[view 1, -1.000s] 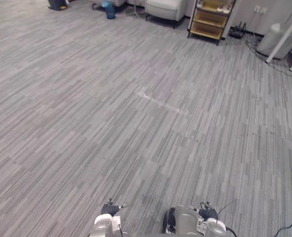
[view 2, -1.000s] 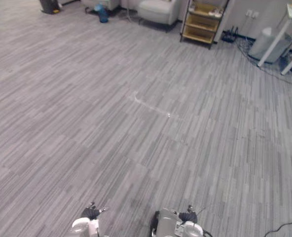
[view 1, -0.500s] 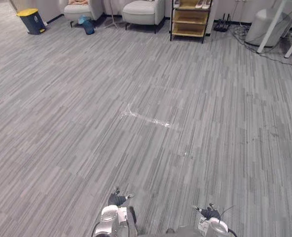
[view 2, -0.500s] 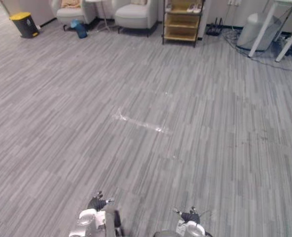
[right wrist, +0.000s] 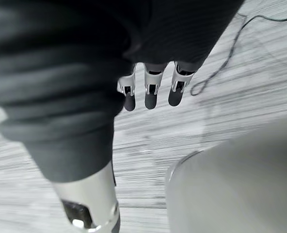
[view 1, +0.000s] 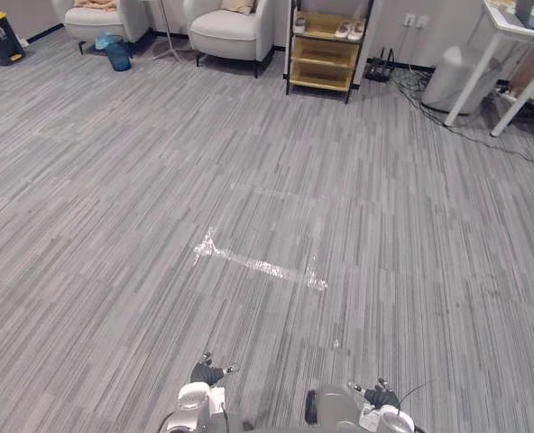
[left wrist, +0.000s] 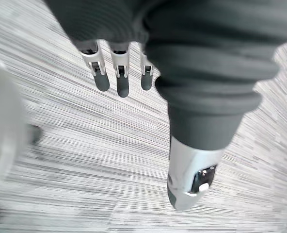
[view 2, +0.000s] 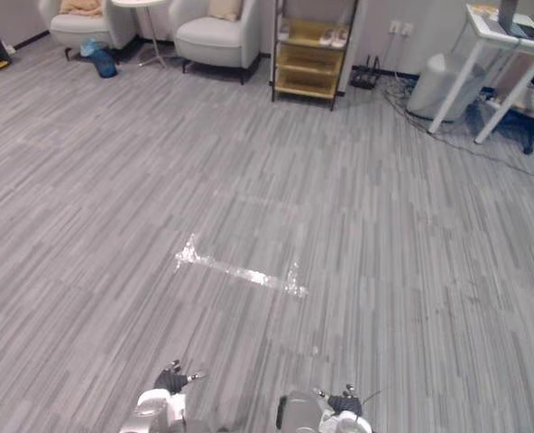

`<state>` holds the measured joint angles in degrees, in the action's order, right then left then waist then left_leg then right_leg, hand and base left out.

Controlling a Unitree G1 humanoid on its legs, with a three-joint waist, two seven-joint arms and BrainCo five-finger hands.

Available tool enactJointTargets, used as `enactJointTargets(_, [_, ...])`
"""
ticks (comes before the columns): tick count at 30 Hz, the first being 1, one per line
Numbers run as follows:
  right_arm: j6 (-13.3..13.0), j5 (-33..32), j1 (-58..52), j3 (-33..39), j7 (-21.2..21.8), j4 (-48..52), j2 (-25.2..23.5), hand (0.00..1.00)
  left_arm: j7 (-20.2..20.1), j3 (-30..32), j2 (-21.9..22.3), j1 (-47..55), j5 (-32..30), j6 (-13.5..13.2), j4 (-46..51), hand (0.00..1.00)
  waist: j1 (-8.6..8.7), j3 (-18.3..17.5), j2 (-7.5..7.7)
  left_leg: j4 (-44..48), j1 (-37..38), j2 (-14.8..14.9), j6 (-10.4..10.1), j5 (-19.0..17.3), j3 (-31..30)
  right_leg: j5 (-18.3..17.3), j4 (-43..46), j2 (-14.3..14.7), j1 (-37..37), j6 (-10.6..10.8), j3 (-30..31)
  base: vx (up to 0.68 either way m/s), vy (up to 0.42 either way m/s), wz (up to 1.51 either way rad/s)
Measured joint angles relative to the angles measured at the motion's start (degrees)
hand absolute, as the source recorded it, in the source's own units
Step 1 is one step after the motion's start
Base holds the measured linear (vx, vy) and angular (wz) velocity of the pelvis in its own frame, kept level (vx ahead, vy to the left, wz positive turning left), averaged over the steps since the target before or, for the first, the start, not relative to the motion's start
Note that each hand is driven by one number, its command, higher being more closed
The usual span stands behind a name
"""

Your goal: Pick up cushions and gather them together orderly.

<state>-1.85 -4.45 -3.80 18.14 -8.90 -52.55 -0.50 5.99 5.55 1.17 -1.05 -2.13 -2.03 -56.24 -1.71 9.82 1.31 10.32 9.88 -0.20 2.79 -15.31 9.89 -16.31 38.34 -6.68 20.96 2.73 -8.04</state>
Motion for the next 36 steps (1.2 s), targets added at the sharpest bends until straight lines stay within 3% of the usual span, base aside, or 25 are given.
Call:
enactJointTargets(1, [-0.05,0.01,0.35,0.54,-0.03,-0.47,0.05,0.00,-0.06,-1.10,-0.39,0.10,-0.06,-0.17,-0.24,0.00,1.02,-0.22,0.19,-1.70,2.06,0.52,-2.09,-1.22,-1.88,8.15,-14.99,1.36,-0.10,-0.28,2.01,0.54,-0.189,0.82])
enactJointTargets(2, [-0.07,0.00,0.44,1.06,-0.01,-0.86,0.12,0.00,-0.08,-1.24,-0.42,0.27,-0.09,-0.17,-0.59,0.00,1.24,-0.15,0.05,-1.97,2.70,0.52,-2.89,-1.83,-2.89,12.29,-15.24,1.67,-0.16,-0.68,2.47,0.68,-0.248,0.80])
enactJointTargets(3, [-0.01,0.01,1.14,1.91,-0.08,-1.35,0.82,0.00,-0.07,-0.60,0.78,0.20,-0.11,-0.05,-1.46,0.00,0.93,-0.65,-1.69,-1.73,4.38,2.80,-4.08,-2.51,-4.35,12.09,-12.27,3.09,-0.28,-3.67,2.12,0.58,-0.221,0.38])
enactJointTargets(4, [0.18,-0.01,1.44,1.92,-0.12,-1.32,1.10,0.00,-0.08,0.19,1.39,0.77,-0.12,-0.09,-1.26,0.00,0.87,-0.92,-2.56,4.73,1.81,3.95,-4.45,-2.26,-4.83,8.47,-9.86,3.08,-0.58,-4.61,1.43,0.57,-0.242,0.31])
enactJointTargets(5, [0.17,-0.04,1.43,1.90,-0.12,-1.32,1.06,0.00,-0.06,0.23,1.50,0.65,-0.12,-0.09,-1.23,0.00,1.07,-0.80,-2.80,8.13,0.64,4.24,-4.53,-2.16,-5.21,7.47,-9.48,2.99,-1.19,-4.64,0.83,0.56,-0.260,0.43])
enactJointTargets(6, [0.14,-0.16,1.44,1.75,-0.13,-0.84,1.01,0.00,-0.09,1.29,1.89,0.47,-0.15,-0.06,-1.19,0.00,1.59,-0.21,-4.20,23.96,-5.05,6.12,-5.16,0.52,-5.82,5.10,-10.07,3.73,-4.90,-5.54,-0.91,0.53,-0.259,0.28])
enactJointTargets(7, [0.19,-0.28,1.41,1.17,-0.18,-0.75,1.28,0.00,-0.18,2.50,1.94,0.76,-0.15,-0.02,-0.64,0.00,1.07,0.07,-4.68,38.21,-10.92,8.78,-5.48,7.61,-5.73,3.90,-11.92,4.88,-9.05,-6.65,-1.11,0.52,-0.238,0.15])
enactJointTargets(9, [0.13,-0.59,1.32,-0.24,-0.58,-0.74,1.24,0.00,-0.07,3.00,1.79,1.34,-0.15,-0.11,1.01,0.00,0.38,0.44,-4.75,51.63,-17.39,12.12,-5.07,7.28,-4.01,2.62,-16.12,6.56,-16.33,-7.70,-1.01,0.47,-0.165,-0.15])
enactJointTargets(11, [0.17,-0.88,0.85,-0.95,-0.76,-0.73,0.76,0.00,-0.11,2.45,1.68,1.30,-0.19,-0.18,2.43,0.00,-0.28,0.49,-4.01,53.21,-22.03,12.89,-4.91,5.95,-1.97,2.05,-20.05,6.42,-21.81,-7.63,-0.95,0.45,-0.124,-0.09])
enactJointTargets(13, [0.24,-2.48,0.53,-1.05,-0.79,-0.63,0.45,0.00,-0.17,1.21,1.86,1.34,-0.21,-0.45,3.82,0.00,-1.28,0.17,-3.50,46.06,-25.98,12.60,-4.74,4.39,1.64,1.63,-23.82,5.83,-26.08,-6.98,-0.65,0.39,-0.059,-0.09])
enactJointTargets(15, [0.50,-2.50,0.68,-0.45,-0.94,-0.58,0.17,0.00,-0.23,1.26,1.87,1.24,-0.19,-1.13,4.28,0.00,-1.73,0.39,-3.30,25.19,-27.89,9.18,-5.14,4.05,4.64,0.80,-27.06,4.77,-30.88,-5.55,-0.13,0.47,0.017,-0.06])
enactJointTargets(16, [0.49,-2.50,0.69,-0.29,-0.96,-0.58,0.17,0.00,-0.22,1.25,1.88,1.26,-0.19,-1.21,4.36,0.00,-1.85,0.42,-3.23,21.03,-27.80,8.16,-5.45,4.48,4.53,0.54,-27.45,4.55,-31.40,-5.19,0.12,0.47,0.072,-0.24])
enactJointTargets(17, [0.48,-2.46,0.79,-0.14,-1.00,-0.79,0.45,0.00,-0.18,1.20,1.86,1.45,-0.18,-1.37,4.40,0.00,-2.16,0.23,-3.27,10.36,-26.86,5.71,-6.63,7.36,3.51,-0.35,-28.79,4.25,-32.51,-4.08,1.04,0.45,0.136,-0.54])
enactJointTargets(18, [0.53,-2.34,1.33,-0.12,-1.00,-1.54,0.72,0.00,-0.11,1.10,1.82,1.76,-0.03,-1.46,4.13,0.00,-2.41,-0.04,-3.70,5.51,-26.84,4.46,-5.79,11.85,1.58,-1.70,-29.73,4.66,-33.88,-3.26,2.96,0.55,0.190,-0.60])
enactJointTargets(20, [0.84,-2.32,1.62,-0.18,-1.02,-2.50,0.36,0.00,-0.16,1.25,1.36,1.68,-0.09,-1.44,3.74,0.00,-2.55,-0.97,-2.48,6.98,-26.87,2.72,-3.33,15.64,0.47,-3.08,-29.68,3.30,-35.21,-1.94,4.88,0.49,0.185,-0.44])
enactJointTargets(21, [0.85,-2.20,1.11,-0.24,-0.97,-2.52,-0.66,0.00,-0.16,1.26,0.66,1.67,-0.09,-1.41,3.67,0.00,-2.17,-1.87,-0.40,8.86,-26.93,1.44,-1.91,13.06,1.43,-3.29,-27.65,1.50,-34.69,-1.49,6.26,0.57,0.175,-0.25])
enactJointTargets(23, [0.89,-1.61,-0.30,-0.25,-0.88,-2.52,-1.44,0.00,-0.29,1.08,-0.01,1.67,-0.08,-1.36,3.29,0.00,-2.54,-3.10,1.12,11.03,-26.24,0.42,-1.33,9.87,2.55,-3.20,-18.23,0.17,-31.18,-1.36,9.16,0.53,0.188,-0.10])
enactJointTargets(25, [0.79,-0.04,-0.90,-0.36,-0.46,-2.29,-1.69,0.00,-0.55,0.11,-0.69,1.11,-0.05,-1.19,2.84,0.00,-2.17,-2.48,2.12,11.30,-22.03,-0.73,-1.14,5.49,2.85,0.71,3.03,-0.97,-22.97,5.12,10.84,0.53,0.204,-0.13])
enactJointTargets(26, [0.72,-0.02,-0.76,-0.32,-0.14,-2.17,-1.52,0.00,-0.56,0.11,-0.86,0.75,-0.06,-0.74,1.80,0.00,-2.05,-2.16,2.03,10.80,-18.44,-1.30,-1.21,3.58,2.96,0.76,13.16,-1.28,-18.76,6.09,11.23,0.45,0.139,-0.26])
enactJointTargets(29, [0.40,0.00,-0.73,-0.48,0.16,-1.87,-0.77,0.00,-0.56,-0.47,-0.90,0.84,-0.06,-0.12,0.26,0.00,-1.43,-1.78,1.23,6.08,-9.11,-1.26,-1.51,1.76,3.91,-2.73,17.76,-1.44,-11.63,2.92,6.79,0.46,0.082,-0.14])
enactJointTargets(30, [0.27,0.01,-0.69,-0.37,0.22,-1.97,-0.55,0.00,-0.56,-0.51,-0.81,0.62,-0.06,-0.08,-0.39,0.00,-1.12,-1.80,1.04,3.33,-5.95,-0.84,-1.53,1.73,3.92,-4.04,12.31,-1.37,-8.40,1.01,3.14,0.39,-0.013,0.05])
enactJointTargets(32, [0.16,0.03,-0.20,-0.29,0.34,-2.13,0.24,0.00,-0.57,-0.57,-0.53,0.59,-0.07,-0.06,-0.78,0.00,-1.04,-1.43,0.10,0.59,-3.37,0.35,-2.13,1.40,3.88,-3.45,1.90,-0.58,-4.81,0.27,-0.78,0.47,-0.048,0.06])
enactJointTargets(34, [0.17,0.01,0.74,-0.02,0.39,-2.35,0.86,0.00,-0.59,-1.36,-0.87,0.60,-0.08,-0.10,-1.54,0.00,-0.41,-0.86,-0.82,-1.14,-0.86,1.65,-3.24,0.81,3.37,4.20,-14.89,1.75,-2.98,-0.72,-0.86,0.49,-0.095,0.18])
enactJointTargets(35, [0.15,0.03,0.74,0.06,0.41,-2.53,0.93,0.00,-0.63,-1.49,-1.03,0.73,-0.10,-0.11,-1.83,0.00,-0.15,-0.84,-0.78,-1.40,-0.18,1.82,-4.36,0.15,2.53,11.57,-20.03,2.48,-3.36,-1.45,-0.09,0.52,-0.177,0.38])
enactJointTargets(36, [0.15,0.03,1.04,1.14,0.47,-3.15,1.20,0.00,-0.63,-0.91,-0.82,0.78,-0.13,-0.09,-2.39,0.00,0.23,-0.87,-1.73,-1.05,1.50,3.27,-5.39,-0.49,0.58,15.76,-20.34,3.65,-5.23,-3.95,0.45,0.63,-0.217,0.42])
